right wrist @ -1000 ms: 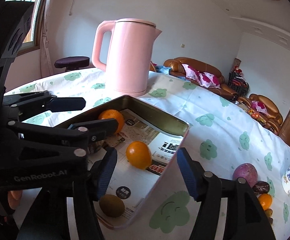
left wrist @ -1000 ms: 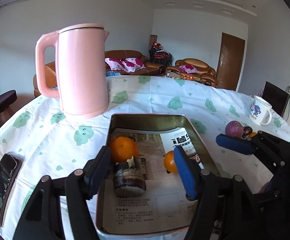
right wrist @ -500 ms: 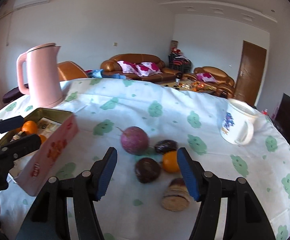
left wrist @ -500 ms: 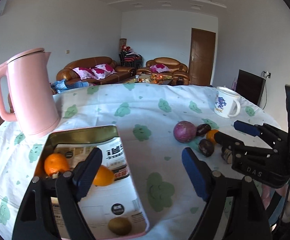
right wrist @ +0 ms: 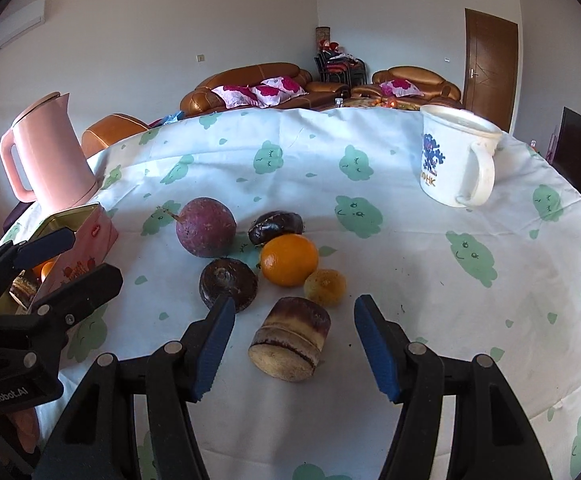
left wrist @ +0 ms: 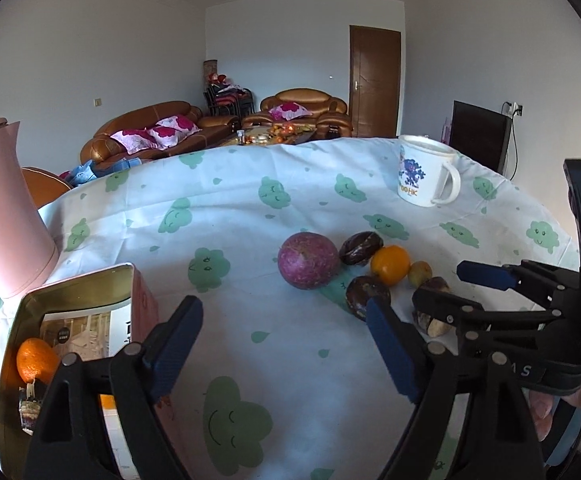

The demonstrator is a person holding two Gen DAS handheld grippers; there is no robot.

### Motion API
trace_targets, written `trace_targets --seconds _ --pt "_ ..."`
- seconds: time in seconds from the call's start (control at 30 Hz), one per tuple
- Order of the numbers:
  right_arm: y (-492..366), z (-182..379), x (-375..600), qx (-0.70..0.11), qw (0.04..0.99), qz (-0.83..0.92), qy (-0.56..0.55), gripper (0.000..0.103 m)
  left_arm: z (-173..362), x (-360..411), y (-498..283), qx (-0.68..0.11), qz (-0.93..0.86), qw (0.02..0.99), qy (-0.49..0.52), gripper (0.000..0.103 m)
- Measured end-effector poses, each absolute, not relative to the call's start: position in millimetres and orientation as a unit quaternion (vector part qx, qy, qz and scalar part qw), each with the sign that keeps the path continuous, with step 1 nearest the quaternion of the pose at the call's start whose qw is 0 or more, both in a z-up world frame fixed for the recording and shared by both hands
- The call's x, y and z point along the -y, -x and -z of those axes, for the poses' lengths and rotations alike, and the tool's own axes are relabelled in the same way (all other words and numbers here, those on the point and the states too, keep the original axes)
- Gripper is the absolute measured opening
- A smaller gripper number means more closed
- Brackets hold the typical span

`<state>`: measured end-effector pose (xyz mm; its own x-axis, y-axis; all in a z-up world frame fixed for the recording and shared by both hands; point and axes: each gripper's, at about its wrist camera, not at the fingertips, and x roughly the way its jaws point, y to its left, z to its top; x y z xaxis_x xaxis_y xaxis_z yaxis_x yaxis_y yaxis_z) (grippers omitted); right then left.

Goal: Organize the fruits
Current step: 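Grasp a beige-topped cylindrical cake with the right gripper while the left grasps a dark brown round fruit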

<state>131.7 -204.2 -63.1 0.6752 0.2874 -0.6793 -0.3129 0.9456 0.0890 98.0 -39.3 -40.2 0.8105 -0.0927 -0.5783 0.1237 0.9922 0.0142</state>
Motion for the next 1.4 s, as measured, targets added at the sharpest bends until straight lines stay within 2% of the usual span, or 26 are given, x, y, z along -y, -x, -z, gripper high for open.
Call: trace_targets --seconds 0.03,0.13,0.33,0.5,0.57,0.77,1.1,1.2,1.23,1.4 --pt "-133.6 66.1 203.5 -0.378 0.91 -0.169 0.019 0.063 41.3 40.7 -99.6 -0.305 0.059 0.95 -0.028 0.086" --pt "-142.5 74.8 204.7 -0.404 0.896 -0.182 0.008 0.043 43.1 44.1 -101.6 -0.311 0.068 0.948 -0.032 0.086" --pt "-131.4 66.6 203.3 -0.373 0.91 -0.18 0.019 0.039 50.7 52.1 -111.7 -0.332 0.084 0.939 -0.036 0.085" --pt "-136.7 57.3 211.9 -0.351 0.924 -0.151 0.018 0.038 56.8 62.0 -122.9 -0.354 0.105 0.929 -0.024 0.083" --pt "-140.3 57.7 215.1 -0.35 0.925 -0.145 0.019 0.038 59.7 68.5 -129.1 -0.363 0.111 0.925 -0.028 0.072" --pt "-144.4 59.9 226.2 -0.353 0.925 -0.139 0.005 0.038 66.8 84.3 -141.6 -0.387 0.132 0.912 -0.028 0.06" --pt "-133.8 52.2 228.2 -0.32 0.936 -0.145 0.003 0.038 75.4 100.1 -151.3 -0.407 0.144 0.901 -0.053 0.054" --pt "-134.7 52.5 228.8 -0.32 0.936 -0.144 0.002 0.038 78.6 101.4 -158.5 -0.418 0.146 0.895 -0.052 0.047" --pt "-134.7 52.4 229.0 -0.32 0.937 -0.143 0.002 0.038 80.4 100.5 -161.1 -0.425 0.148 0.892 -0.048 0.041" --pt "-131.3 51.1 228.2 -0.313 0.938 -0.145 0.005 0.038 80.1 97.2 -160.7 -0.423 0.151 0.893 -0.036 0.04"
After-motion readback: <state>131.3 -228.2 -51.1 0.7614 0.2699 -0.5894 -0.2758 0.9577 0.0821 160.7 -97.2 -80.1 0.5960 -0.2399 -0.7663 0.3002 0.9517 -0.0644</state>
